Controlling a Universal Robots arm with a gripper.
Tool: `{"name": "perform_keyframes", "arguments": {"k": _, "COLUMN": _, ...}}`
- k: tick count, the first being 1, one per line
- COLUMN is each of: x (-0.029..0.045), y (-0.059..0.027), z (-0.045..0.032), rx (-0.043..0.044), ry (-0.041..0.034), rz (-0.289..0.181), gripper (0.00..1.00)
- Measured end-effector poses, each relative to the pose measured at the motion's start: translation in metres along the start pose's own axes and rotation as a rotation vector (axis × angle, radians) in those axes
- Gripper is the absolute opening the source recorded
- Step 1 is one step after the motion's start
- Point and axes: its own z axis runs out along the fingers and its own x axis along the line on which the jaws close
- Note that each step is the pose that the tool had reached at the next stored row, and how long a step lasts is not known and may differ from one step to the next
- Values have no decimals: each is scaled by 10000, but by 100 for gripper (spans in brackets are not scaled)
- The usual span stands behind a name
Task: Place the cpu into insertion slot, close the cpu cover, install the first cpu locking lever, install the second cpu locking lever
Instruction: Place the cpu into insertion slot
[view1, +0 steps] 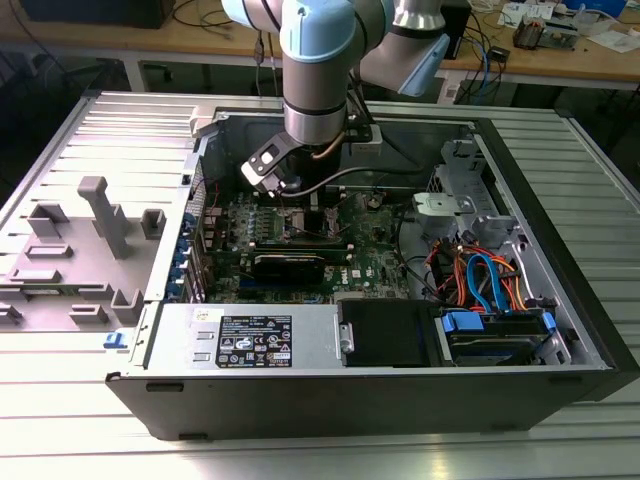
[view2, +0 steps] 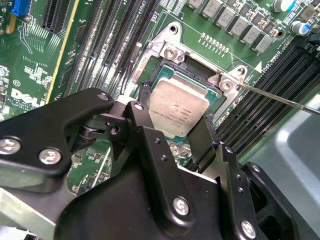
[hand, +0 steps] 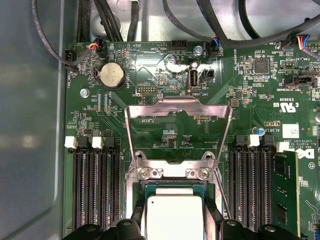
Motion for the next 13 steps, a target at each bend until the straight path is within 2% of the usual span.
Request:
{"name": "perform_keyframes", "arguments": {"k": 9, "x": 0, "y": 0, "z": 3, "rx": 0, "ry": 1, "rz": 0, "gripper": 55}}
{"name": "perform_keyframes", "arguments": {"k": 10, "x": 0, "y": 0, "z": 3, "rx": 0, "ry": 0, "rz": 0, "gripper": 61}}
{"name": "perform_keyframes", "arguments": {"k": 11, "x": 0, "y": 0, "z": 3, "rx": 0, "ry": 1, "rz": 0, "gripper": 61}}
{"name": "perform_keyframes", "arguments": {"k": 12, "x": 0, "y": 0, "z": 3, "rx": 0, "ry": 1, "rz": 0, "gripper": 68}}
{"name": "perform_keyframes", "arguments": {"k": 13, "x": 0, "y": 0, "z": 3, "rx": 0, "ry": 0, "rz": 0, "gripper": 68}}
